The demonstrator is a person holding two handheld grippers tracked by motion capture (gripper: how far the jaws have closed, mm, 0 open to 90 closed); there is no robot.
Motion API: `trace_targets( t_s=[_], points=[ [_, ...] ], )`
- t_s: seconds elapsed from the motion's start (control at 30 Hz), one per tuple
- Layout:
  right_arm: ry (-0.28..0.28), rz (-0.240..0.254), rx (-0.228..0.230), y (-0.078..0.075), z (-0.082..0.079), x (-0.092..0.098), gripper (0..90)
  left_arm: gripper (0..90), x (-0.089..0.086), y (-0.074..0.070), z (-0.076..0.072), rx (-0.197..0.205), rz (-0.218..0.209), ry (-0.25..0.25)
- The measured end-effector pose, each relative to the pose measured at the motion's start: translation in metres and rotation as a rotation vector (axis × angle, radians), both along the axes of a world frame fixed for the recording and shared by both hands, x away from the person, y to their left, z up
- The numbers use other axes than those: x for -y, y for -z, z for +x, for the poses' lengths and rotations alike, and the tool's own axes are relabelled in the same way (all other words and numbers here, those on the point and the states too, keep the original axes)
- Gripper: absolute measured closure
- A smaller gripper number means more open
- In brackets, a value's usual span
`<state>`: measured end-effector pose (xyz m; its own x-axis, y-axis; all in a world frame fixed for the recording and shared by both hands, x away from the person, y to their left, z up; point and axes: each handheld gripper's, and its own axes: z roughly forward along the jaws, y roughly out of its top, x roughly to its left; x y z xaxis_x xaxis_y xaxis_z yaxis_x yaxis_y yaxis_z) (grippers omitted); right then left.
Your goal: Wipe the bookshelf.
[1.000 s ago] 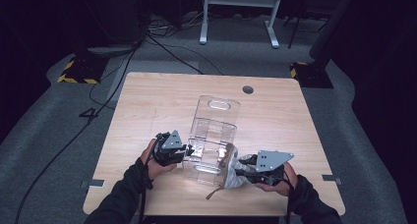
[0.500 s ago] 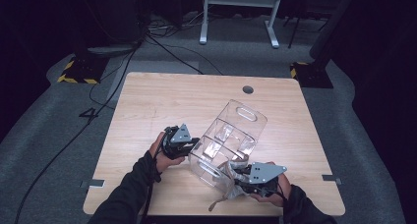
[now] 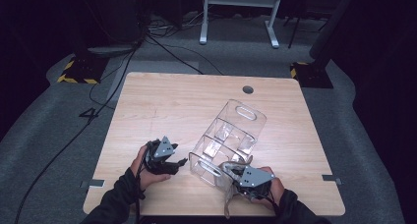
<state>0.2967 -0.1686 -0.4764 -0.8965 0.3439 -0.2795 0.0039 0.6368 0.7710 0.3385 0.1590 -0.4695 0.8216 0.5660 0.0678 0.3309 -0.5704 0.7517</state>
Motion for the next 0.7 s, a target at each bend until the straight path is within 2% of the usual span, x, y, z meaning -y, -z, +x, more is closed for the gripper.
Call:
trace_targets(
  t_s=[0.13, 0.2, 0.3, 0.37, 0.53, 0.7],
  points=[
    [0.005, -0.020, -0.020, 0.010, 0.000, -0.005, 72.3, 33.0, 0.008, 0.009, -0.008, -0.034, 0.015, 0.048],
    [0.007, -0.035, -0.012, 0.015, -0.002, -0.008, 71.9, 32.8, 0.013, 0.013, -0.008, -0.038, 0.016, 0.053],
    [0.001, -0.037, -0.006, 0.013, -0.001, -0.007, 71.9, 32.8, 0.019, 0.020, -0.008, -0.046, 0.032, 0.070],
    [0.004, -0.033, 0.019, 0.009, -0.002, -0.005, 72.3, 31.9, 0.021, 0.023, -0.006, -0.056, 0.033, 0.077],
    [0.041, 0.067, 0.084, -0.016, -0.003, 0.008, 72.9, 30.3, 0.017, 0.028, 0.000, -0.076, 0.004, 0.066],
    [0.062, 0.182, 0.140, -0.042, -0.005, 0.016, 72.9, 29.7, 0.018, 0.033, 0.004, -0.096, 0.012, 0.052]
  ],
)
